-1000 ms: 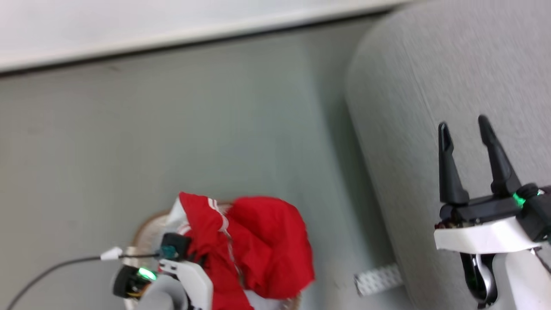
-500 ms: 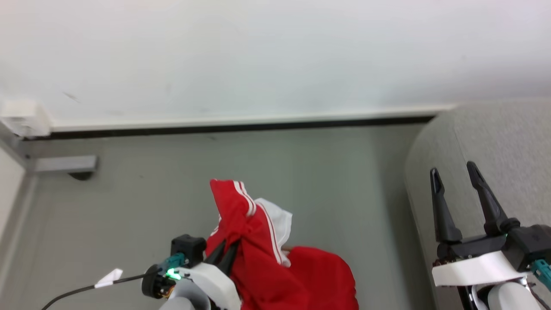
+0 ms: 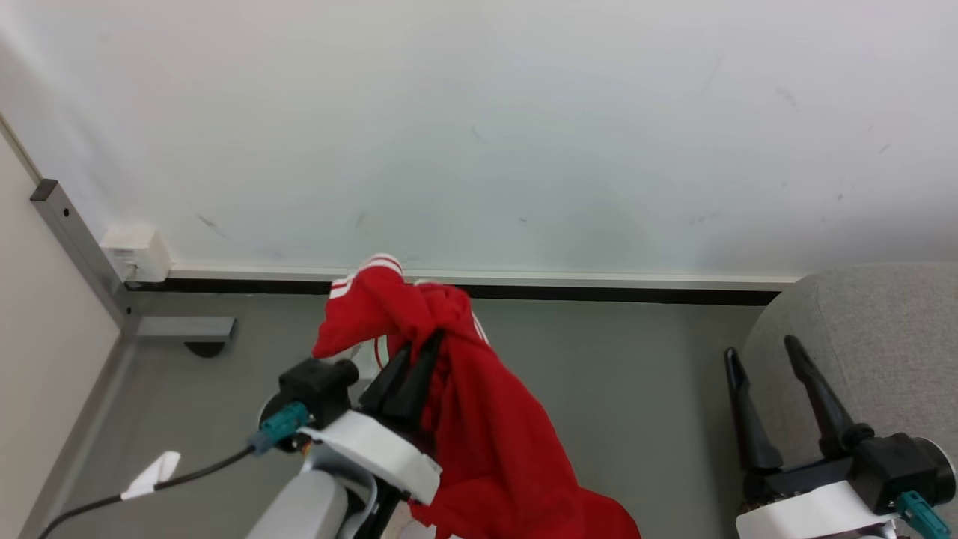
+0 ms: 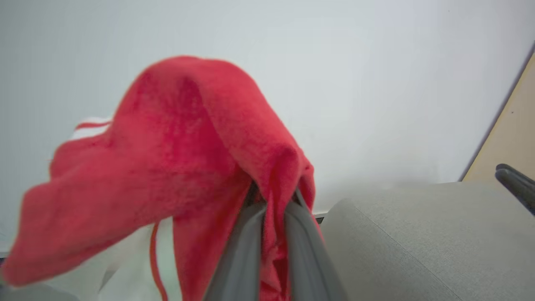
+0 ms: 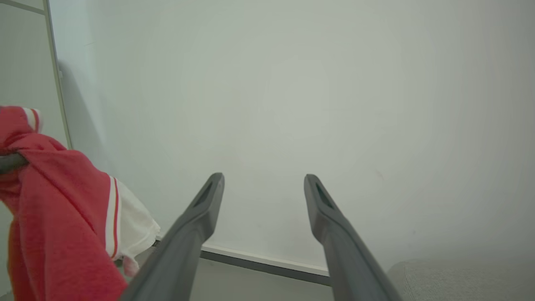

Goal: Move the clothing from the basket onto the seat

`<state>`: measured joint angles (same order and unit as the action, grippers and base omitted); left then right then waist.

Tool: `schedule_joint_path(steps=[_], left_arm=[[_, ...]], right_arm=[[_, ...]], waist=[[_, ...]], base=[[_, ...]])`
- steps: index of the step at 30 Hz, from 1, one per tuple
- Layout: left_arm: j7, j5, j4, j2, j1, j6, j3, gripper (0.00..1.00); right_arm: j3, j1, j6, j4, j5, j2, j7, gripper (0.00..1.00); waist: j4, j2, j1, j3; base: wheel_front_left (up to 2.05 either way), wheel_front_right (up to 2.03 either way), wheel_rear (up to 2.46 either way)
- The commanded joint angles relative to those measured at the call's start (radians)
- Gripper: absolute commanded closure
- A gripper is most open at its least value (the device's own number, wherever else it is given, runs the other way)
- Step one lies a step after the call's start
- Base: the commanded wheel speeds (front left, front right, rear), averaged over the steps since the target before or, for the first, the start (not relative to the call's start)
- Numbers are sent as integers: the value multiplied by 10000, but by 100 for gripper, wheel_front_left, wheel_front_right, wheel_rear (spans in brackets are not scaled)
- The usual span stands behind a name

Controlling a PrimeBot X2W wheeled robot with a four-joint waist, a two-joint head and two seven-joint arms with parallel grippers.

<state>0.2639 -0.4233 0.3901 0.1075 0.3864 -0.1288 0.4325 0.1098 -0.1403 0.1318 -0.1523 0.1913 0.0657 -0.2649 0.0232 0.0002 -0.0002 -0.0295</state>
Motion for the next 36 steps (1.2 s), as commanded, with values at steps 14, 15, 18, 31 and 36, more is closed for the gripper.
schedule_joint_path(steps=[14, 15, 18, 31, 36], left_arm=[[-477, -182, -1217, 383, 689, 234, -158, 100], [-470, -185, -1230, 382, 672, 224, -152, 100], [-465, -244, -1244, 372, 636, 246, -139, 100], [-535, -289, -1126, 213, 994, 223, 156, 100], [-553, -626, -1196, -22, 1088, 161, 422, 100]], right_arm=[[651, 125, -21, 54, 178, 45, 9, 0], [674, 97, -21, 46, 187, 41, 9, 0], [768, 29, -21, 37, 228, 30, 9, 0], [3951, -837, -21, -45, 1470, 86, 9, 0], [4898, -1387, -21, -984, 1762, 116, 7, 0]], waist=[[-172, -2, 2, 53], [-189, -2, 2, 67], [-238, -2, 2, 87], [-47, -2, 2, 139], [289, -2, 2, 114]], base=[[0, 0, 0], [0, 0, 0], [0, 0, 0], [0, 0, 0], [0, 0, 0]])
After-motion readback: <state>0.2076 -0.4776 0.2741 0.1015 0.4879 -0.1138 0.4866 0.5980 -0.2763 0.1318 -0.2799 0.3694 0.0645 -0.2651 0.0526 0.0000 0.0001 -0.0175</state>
